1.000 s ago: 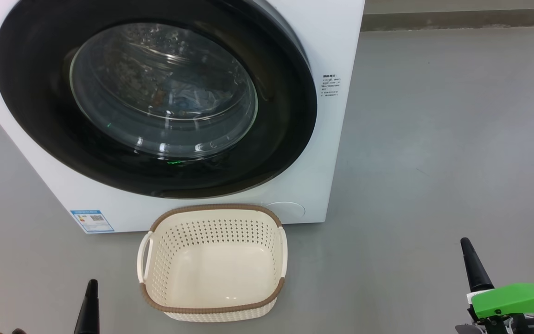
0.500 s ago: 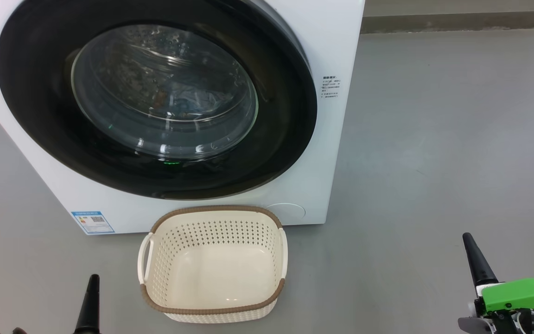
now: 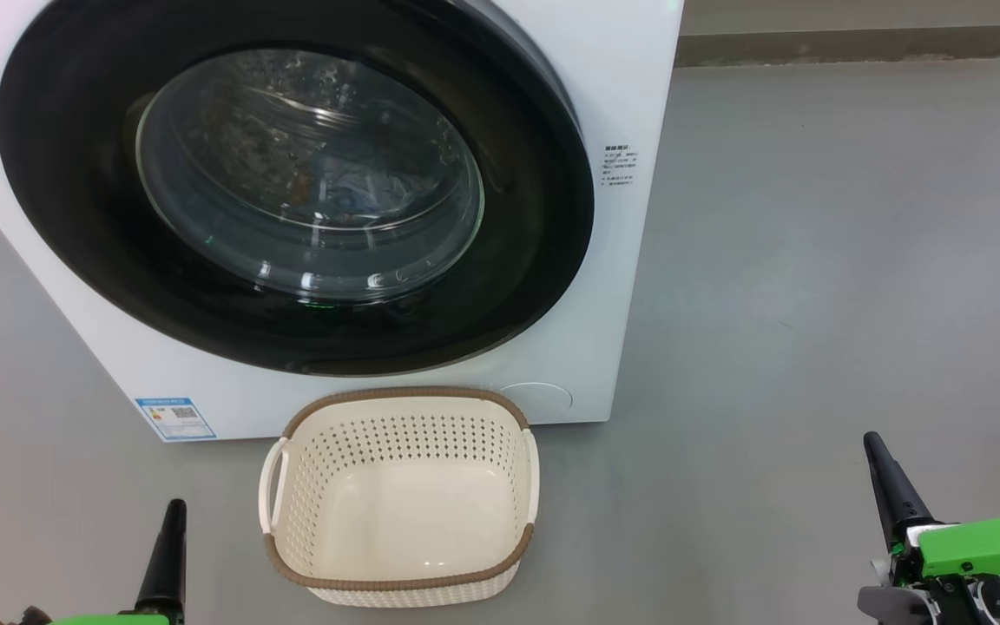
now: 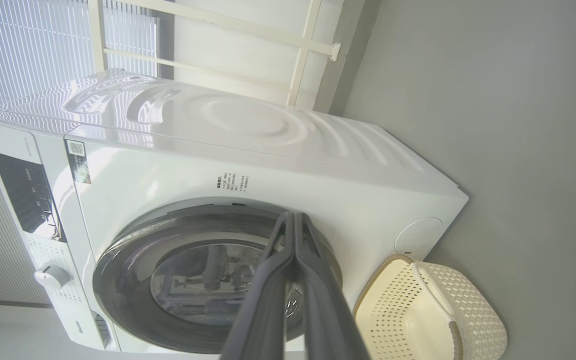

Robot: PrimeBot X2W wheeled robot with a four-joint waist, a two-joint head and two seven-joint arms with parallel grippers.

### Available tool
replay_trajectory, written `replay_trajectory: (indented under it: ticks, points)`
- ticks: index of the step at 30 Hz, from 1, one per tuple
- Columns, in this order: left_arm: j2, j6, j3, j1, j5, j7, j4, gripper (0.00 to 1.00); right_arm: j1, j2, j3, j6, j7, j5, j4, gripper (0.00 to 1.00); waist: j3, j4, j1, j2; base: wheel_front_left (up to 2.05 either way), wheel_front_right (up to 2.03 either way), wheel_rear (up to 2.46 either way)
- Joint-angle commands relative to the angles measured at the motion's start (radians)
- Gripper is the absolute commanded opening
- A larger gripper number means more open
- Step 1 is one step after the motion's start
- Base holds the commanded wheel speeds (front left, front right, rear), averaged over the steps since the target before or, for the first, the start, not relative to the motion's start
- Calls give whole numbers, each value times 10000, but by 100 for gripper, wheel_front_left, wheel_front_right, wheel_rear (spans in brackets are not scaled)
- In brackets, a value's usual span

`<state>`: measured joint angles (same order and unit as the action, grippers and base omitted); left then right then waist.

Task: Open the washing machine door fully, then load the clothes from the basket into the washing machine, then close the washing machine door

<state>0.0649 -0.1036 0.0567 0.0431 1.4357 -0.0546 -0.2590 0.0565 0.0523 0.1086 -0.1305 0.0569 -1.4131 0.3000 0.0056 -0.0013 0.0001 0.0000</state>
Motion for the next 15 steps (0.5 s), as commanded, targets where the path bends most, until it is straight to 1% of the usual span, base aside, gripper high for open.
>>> replay_trajectory:
  ticks: [1, 15]
  points:
    - [31, 26, 350, 490, 310, -123, 340, 0, 552, 46, -77, -2, 109, -397, -333, 0, -8, 2, -1, 0, 0, 0, 0]
    - [-125, 65, 561, 648, 1560, -534, 450, 0, 649, -11, 57, -2, 523, -1764, -430, 0, -62, 10, -1, 0, 0, 0, 0]
